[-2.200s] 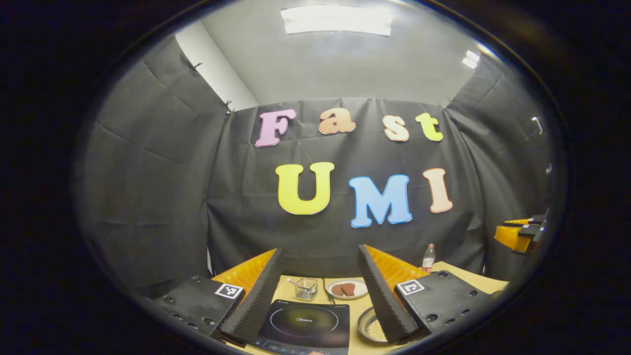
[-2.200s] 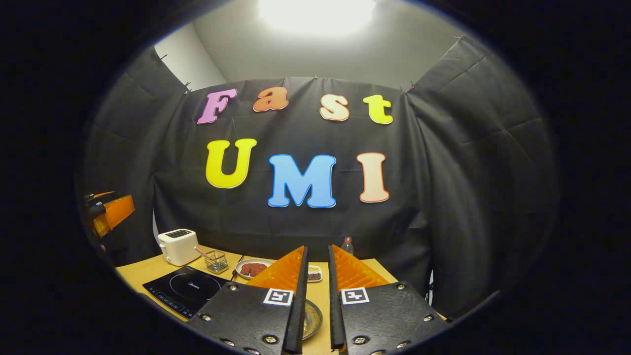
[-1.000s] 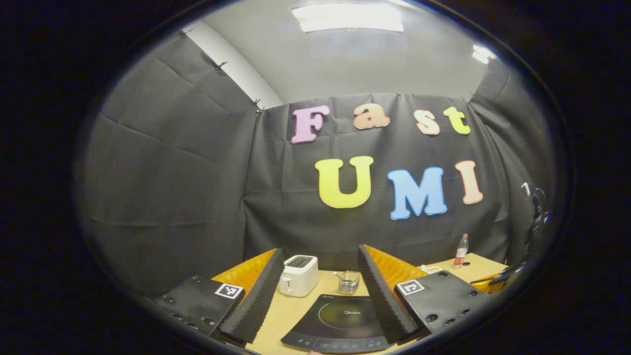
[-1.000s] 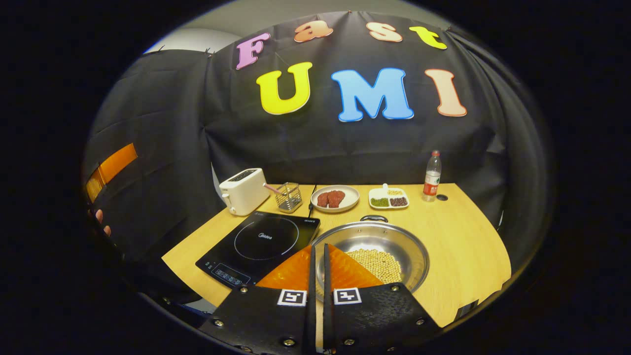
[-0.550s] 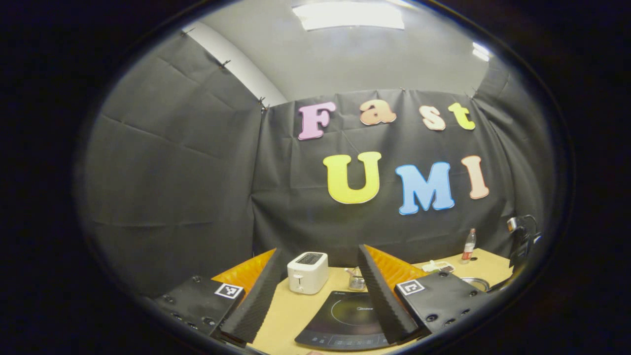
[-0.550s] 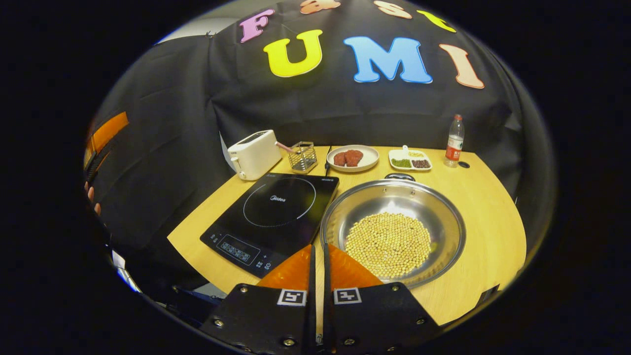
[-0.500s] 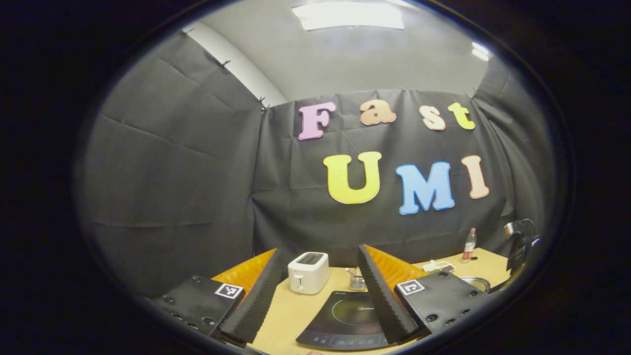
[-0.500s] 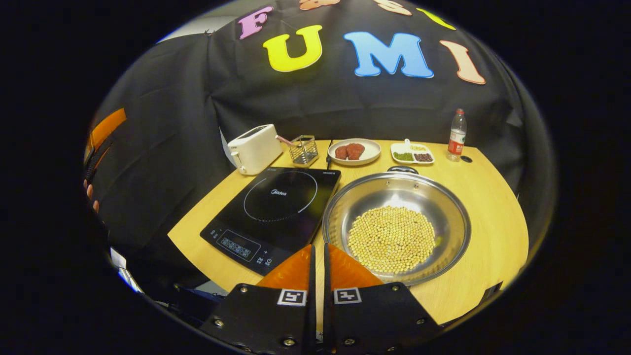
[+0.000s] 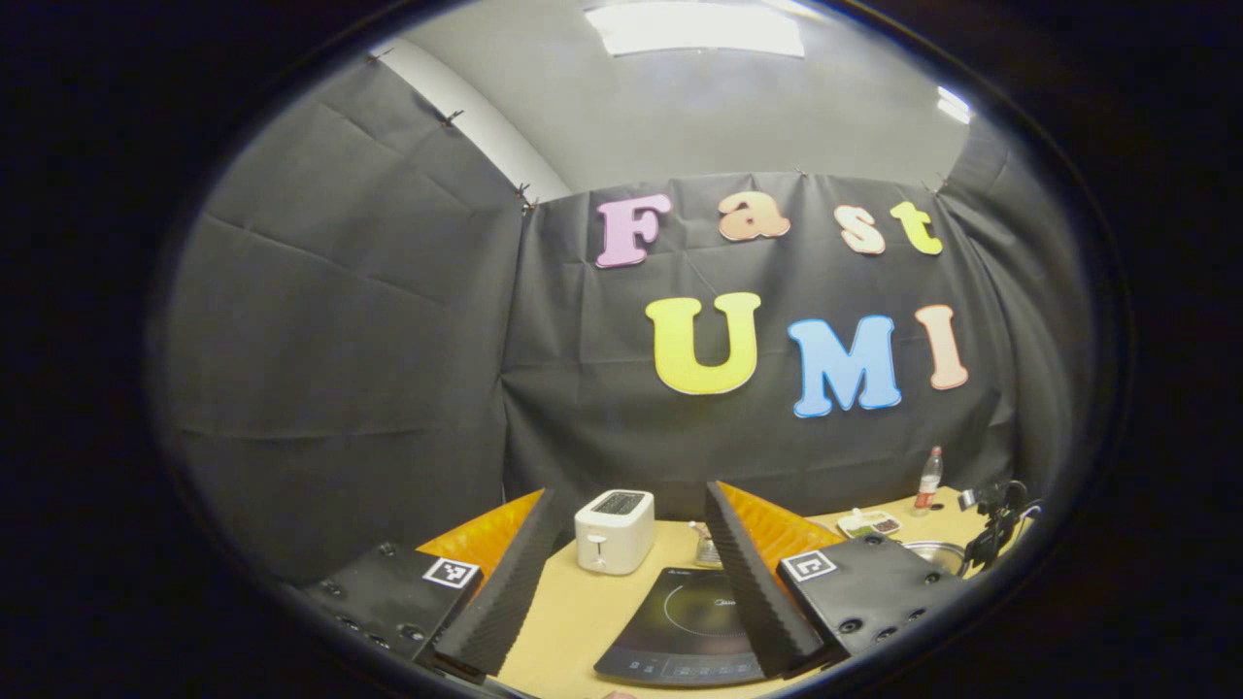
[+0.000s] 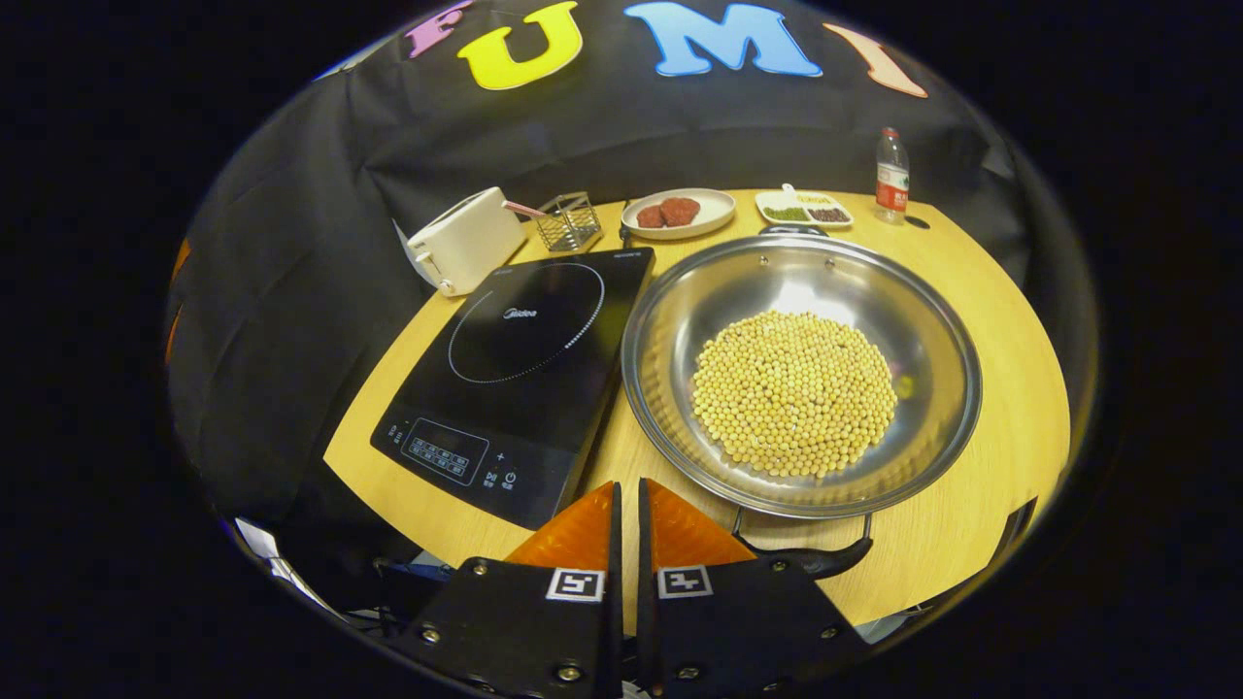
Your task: First push the handle of the pot to place it horizontally, then grasp the pot with both hands and set it on the induction cooktop.
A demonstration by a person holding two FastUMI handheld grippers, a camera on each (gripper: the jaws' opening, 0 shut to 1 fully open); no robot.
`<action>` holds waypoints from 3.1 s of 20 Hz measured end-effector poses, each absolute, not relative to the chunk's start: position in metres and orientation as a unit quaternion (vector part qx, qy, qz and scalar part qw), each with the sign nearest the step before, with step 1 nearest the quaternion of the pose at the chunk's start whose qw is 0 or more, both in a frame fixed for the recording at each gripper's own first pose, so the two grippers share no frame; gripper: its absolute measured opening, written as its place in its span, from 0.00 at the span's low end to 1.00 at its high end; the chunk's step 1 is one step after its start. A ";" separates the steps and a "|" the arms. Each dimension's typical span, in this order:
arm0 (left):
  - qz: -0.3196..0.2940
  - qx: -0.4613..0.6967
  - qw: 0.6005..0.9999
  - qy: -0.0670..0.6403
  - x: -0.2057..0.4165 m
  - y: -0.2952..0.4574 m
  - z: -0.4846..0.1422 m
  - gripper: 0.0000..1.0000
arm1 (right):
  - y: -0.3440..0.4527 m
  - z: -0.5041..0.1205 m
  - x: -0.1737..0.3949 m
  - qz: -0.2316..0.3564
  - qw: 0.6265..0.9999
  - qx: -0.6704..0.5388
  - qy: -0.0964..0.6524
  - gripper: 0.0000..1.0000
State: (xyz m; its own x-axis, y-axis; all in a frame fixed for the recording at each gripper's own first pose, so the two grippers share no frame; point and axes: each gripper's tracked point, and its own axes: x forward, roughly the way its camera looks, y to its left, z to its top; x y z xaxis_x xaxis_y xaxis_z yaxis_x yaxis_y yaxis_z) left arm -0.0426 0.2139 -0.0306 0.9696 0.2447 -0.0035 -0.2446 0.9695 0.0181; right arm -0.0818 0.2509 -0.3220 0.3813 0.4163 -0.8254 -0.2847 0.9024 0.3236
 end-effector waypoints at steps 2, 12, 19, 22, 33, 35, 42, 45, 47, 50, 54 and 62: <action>0.127 0.008 0.992 0.002 -0.042 0.220 -0.033 1.00 | 0.247 -0.329 -0.079 0.202 0.827 0.059 0.521 0.06; 0.117 -0.002 0.993 0.013 -0.029 0.209 -0.050 1.00 | 0.223 -0.339 -0.087 0.181 0.824 0.058 0.534 0.01; 0.090 0.004 0.996 0.013 0.005 0.155 -0.047 1.00 | 0.187 -0.342 -0.086 0.186 0.828 0.030 0.529 0.01; 0.078 0.003 0.997 0.005 0.019 0.127 -0.040 1.00 | 0.172 -0.341 -0.083 0.187 0.825 0.033 0.532 0.01; 0.064 0.002 0.998 0.020 0.054 0.056 -0.045 1.00 | 0.127 -0.343 -0.070 0.205 0.816 -0.002 0.540 0.01; 0.063 0.000 0.998 0.023 0.059 0.044 -0.047 1.00 | 0.118 -0.342 -0.068 0.209 0.815 -0.003 0.541 0.01; 0.066 0.002 0.997 0.028 0.065 0.008 -0.049 0.92 | 0.084 -0.344 -0.055 0.217 0.811 -0.024 0.542 0.01; 0.068 0.005 0.997 0.030 0.069 -0.007 -0.052 0.93 | 0.069 -0.347 -0.048 0.218 0.812 -0.037 0.539 0.01; 0.069 0.005 0.997 0.033 0.071 -0.016 -0.054 0.95 | 0.059 -0.349 -0.042 0.220 0.813 -0.048 0.536 0.01; 0.072 0.006 0.997 0.037 0.073 -0.029 -0.056 0.97 | 0.049 -0.351 -0.033 0.234 0.813 -0.078 0.527 0.01; 0.078 0.010 0.996 0.037 0.075 -0.039 -0.057 0.99 | 0.038 -0.355 -0.020 0.240 0.814 -0.096 0.520 0.01; 0.089 0.012 0.995 0.044 0.080 -0.049 -0.061 0.95 | 0.013 -0.363 0.015 0.213 0.823 -0.106 0.515 0.01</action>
